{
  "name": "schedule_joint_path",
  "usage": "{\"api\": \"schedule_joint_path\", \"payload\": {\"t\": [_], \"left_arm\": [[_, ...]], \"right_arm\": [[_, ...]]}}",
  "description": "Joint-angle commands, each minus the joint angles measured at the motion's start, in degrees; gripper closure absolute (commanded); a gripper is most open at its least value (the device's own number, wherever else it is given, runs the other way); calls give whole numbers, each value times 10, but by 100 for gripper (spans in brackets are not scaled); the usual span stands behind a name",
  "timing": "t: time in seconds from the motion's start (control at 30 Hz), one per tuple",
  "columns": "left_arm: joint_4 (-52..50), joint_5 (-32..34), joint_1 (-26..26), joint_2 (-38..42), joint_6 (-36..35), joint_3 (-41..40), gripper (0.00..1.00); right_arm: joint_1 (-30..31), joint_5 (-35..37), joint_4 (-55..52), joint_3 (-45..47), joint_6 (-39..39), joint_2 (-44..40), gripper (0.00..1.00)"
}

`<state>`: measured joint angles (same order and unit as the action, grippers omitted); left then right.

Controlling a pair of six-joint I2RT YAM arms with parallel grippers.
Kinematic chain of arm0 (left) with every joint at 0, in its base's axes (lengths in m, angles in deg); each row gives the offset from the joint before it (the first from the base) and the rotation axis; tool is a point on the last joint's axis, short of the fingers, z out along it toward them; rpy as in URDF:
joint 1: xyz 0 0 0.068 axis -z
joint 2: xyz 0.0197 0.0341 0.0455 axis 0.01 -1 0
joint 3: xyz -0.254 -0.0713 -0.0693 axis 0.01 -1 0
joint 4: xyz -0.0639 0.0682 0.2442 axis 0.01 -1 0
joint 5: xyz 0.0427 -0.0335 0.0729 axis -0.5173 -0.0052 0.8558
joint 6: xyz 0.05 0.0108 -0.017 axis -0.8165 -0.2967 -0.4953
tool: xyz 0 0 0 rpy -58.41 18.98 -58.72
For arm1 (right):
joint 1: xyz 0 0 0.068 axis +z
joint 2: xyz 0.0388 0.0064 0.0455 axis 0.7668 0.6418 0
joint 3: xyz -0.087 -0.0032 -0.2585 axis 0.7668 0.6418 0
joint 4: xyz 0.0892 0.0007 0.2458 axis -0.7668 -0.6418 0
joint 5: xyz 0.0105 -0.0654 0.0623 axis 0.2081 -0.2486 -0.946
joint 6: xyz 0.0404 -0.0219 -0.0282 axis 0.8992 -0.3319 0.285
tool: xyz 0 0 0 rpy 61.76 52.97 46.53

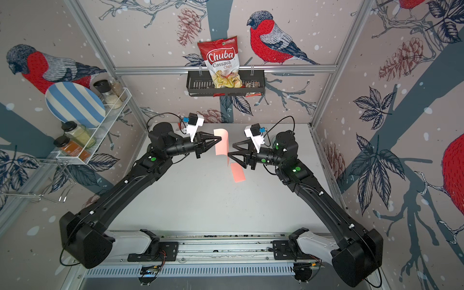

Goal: Fold the square paper along the opposite sides
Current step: Fold the paper.

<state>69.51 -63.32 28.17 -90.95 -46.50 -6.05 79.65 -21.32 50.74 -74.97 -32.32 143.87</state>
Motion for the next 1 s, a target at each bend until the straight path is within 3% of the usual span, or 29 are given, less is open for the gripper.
{"api": "schedule_joint_path", "payload": {"t": [0.0, 0.5, 0.97], "left_arm": [[7, -6, -2, -2, -4, 0, 100], [21, -51, -1, 3, 16, -4, 100], [32, -101, 3, -4, 23, -3, 100]], "right_arm": [[3, 7, 5, -5, -8, 2, 39], [13, 11, 12, -26, -6, 42, 37], [18, 3, 23, -23, -6, 58, 42]]}}
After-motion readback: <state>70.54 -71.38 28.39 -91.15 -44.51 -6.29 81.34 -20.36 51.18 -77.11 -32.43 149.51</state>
